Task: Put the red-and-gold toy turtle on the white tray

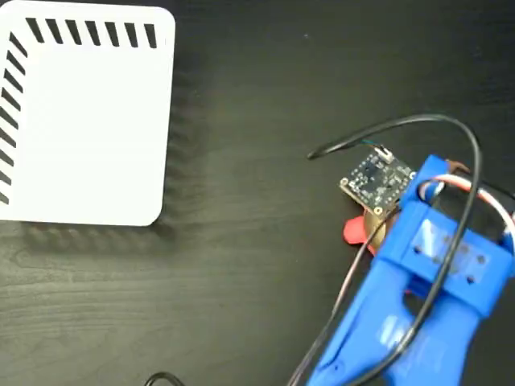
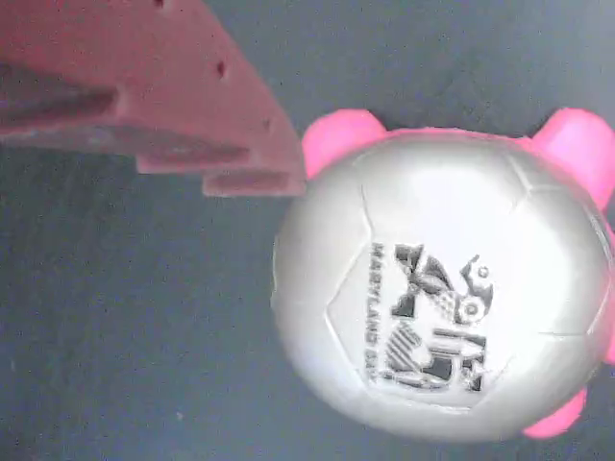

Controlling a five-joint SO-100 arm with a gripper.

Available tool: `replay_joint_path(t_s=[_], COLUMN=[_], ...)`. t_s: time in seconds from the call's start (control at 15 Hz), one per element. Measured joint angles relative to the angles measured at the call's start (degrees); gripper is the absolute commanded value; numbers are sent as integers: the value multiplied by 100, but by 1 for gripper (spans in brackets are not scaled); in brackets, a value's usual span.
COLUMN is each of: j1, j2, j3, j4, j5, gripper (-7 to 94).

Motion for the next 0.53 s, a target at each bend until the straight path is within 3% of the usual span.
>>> replay_joint_path(t_s=[0.53], j1=[-431], j2=[-422], j3=[0], j4=[70], j5=[360], gripper=[65])
